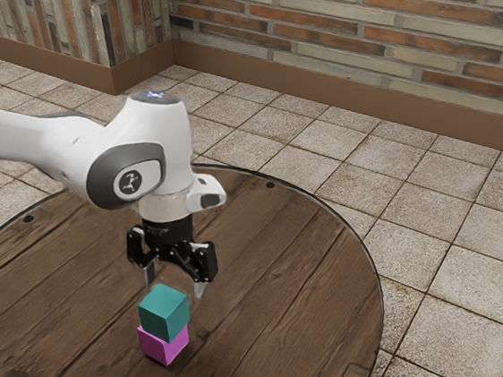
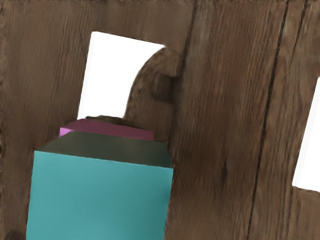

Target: Pick up the blue block with one arm, and put the blue block on the table with one arm

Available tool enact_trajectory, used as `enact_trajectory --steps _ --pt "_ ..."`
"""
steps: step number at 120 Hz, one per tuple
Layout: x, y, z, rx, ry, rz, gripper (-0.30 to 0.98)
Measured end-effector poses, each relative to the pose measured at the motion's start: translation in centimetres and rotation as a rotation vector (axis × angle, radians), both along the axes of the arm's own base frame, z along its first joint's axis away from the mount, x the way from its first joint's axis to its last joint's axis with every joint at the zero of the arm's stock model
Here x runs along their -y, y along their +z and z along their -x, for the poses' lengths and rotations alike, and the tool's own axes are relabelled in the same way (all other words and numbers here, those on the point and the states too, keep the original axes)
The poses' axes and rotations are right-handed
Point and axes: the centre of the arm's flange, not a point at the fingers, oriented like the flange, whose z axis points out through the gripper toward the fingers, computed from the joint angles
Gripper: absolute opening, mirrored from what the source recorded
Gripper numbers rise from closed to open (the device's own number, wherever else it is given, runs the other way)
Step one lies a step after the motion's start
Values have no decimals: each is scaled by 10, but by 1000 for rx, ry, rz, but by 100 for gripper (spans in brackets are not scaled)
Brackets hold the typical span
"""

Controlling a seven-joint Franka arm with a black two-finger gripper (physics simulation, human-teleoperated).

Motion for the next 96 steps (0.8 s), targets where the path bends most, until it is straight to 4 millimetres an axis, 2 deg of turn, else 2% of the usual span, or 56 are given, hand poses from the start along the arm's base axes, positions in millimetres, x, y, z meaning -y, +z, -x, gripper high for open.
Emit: enact_trajectory --steps 14,26,76,96 --pt "-2 -17 -3 -11 -60 1 69" --pt "-5 -21 -4 2 -111 -13 69" --pt "-20 -60 15 -33 -210 -23 69" --pt "-27 -63 13 -21 -217 -18 65"
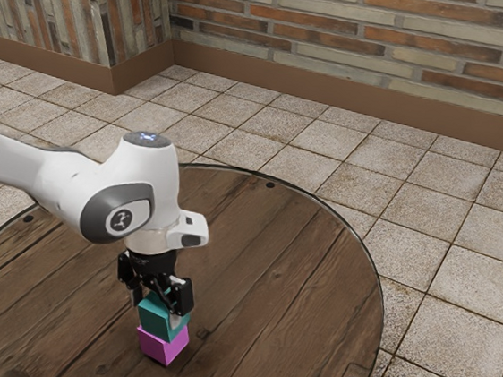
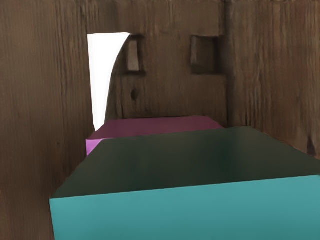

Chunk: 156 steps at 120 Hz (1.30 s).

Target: Pick up the blue block with one arm, and put the blue block on the table with one arm

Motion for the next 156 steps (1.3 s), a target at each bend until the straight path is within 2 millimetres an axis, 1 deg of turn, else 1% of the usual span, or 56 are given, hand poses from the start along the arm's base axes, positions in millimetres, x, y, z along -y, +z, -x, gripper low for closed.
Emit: enact_trajectory --steps 23,35,45,50,53,55,60,65,71,77,80,83,86,95,100,112,136,149,156 --pt "1 1 -1 12 -19 5 44" --pt "1 3 -2 20 -27 4 38" --pt "3 15 -6 49 -36 0 34" --pt "1 28 -15 80 -29 4 34" --pt "-8 35 -24 97 -9 7 33" --pt "-18 38 -31 103 12 11 33" --pt "-55 38 -48 106 83 21 33" --pt "-92 33 -58 99 152 28 33" --pt "-134 21 -63 80 217 29 34" --pt "-172 8 -63 60 279 33 34" --pt "-188 0 -62 47 304 37 34" --pt "-196 -7 -61 37 315 41 34" --pt "-194 -13 -62 28 307 44 34" --pt "-164 -29 -66 8 234 51 34" --pt "-157 -33 -66 6 215 53 34" --pt "-156 -36 -67 10 205 53 34" --pt "-156 -37 -68 18 190 62 53" --pt "-157 -35 -69 25 183 64 59" --pt "-158 -30 -69 37 179 60 61"
